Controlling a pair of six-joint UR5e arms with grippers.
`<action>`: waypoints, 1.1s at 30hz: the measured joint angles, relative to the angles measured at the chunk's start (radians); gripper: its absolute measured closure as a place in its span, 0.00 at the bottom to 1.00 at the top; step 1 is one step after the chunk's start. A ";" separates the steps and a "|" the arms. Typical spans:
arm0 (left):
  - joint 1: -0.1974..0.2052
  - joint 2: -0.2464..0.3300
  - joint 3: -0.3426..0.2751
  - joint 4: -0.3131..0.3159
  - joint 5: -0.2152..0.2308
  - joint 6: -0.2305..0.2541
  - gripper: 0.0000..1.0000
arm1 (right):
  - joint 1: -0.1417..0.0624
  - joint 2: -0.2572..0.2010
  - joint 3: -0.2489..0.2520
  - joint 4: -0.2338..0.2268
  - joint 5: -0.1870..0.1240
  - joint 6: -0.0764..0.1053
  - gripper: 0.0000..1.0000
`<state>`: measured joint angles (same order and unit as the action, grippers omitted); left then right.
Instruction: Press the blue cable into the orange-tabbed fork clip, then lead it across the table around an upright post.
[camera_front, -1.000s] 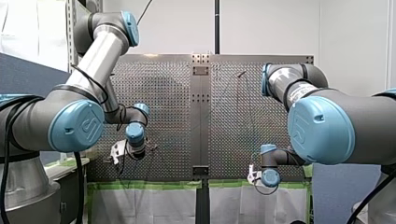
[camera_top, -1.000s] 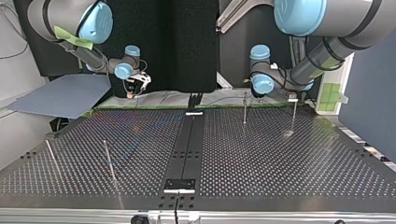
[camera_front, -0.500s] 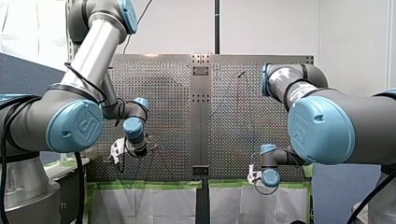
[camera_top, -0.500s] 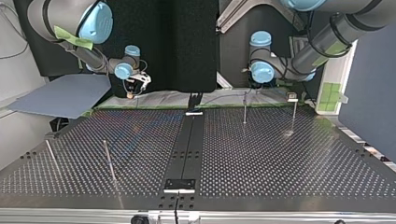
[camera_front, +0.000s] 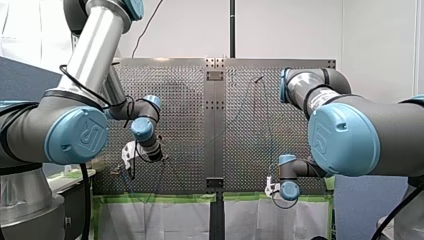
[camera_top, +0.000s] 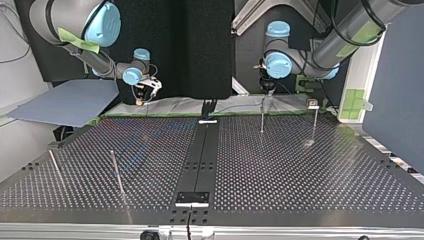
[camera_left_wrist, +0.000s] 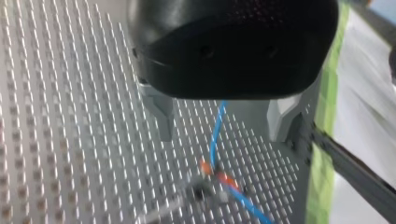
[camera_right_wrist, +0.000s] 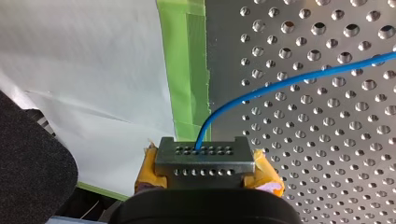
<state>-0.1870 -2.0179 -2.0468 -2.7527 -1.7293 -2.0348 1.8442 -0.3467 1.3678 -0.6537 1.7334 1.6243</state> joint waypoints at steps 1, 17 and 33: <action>-0.010 0.006 0.000 0.007 0.002 -0.002 0.00 | 0.000 0.000 0.000 0.000 0.000 0.000 1.00; -0.056 -0.056 0.000 0.089 -0.069 0.052 0.00 | 0.005 0.000 0.000 -0.002 -0.003 0.004 1.00; -0.038 -0.095 0.000 0.147 -0.089 0.095 0.00 | 0.005 0.000 0.000 -0.002 -0.004 0.004 1.00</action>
<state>-0.2249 -2.1126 -2.0470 -2.6060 -1.8179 -1.9397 1.8496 -0.3464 1.3678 -0.6558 1.7290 1.6285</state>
